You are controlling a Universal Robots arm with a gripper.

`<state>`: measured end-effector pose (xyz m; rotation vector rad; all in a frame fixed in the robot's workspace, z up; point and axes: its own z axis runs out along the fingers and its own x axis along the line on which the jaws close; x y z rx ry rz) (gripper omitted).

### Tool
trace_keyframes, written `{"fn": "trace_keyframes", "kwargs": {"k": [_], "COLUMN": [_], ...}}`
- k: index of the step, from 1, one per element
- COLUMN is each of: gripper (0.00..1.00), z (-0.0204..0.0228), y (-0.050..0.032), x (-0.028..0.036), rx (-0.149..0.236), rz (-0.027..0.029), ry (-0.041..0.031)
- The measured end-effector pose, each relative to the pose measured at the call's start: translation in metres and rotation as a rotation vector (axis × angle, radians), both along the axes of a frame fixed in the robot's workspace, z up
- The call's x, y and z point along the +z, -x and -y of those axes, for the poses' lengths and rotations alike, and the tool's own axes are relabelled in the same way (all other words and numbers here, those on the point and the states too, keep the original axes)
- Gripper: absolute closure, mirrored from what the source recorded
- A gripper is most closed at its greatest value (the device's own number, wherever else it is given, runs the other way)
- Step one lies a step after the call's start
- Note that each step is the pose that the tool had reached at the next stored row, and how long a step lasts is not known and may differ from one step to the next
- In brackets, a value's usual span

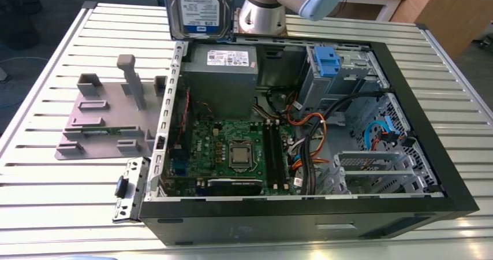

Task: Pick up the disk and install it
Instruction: 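Pick up the disk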

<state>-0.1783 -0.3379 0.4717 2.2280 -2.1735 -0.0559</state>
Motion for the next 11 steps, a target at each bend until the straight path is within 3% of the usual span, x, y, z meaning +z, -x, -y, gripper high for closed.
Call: {"fn": "trace_keyframes", "kwargs": {"k": [11], "gripper": [0.63], "z": [0.0009], "y": [-0.0025], "x": [-0.0004], "rx": [0.000], "rz": [0.0000], "ry": [0.0003]}}
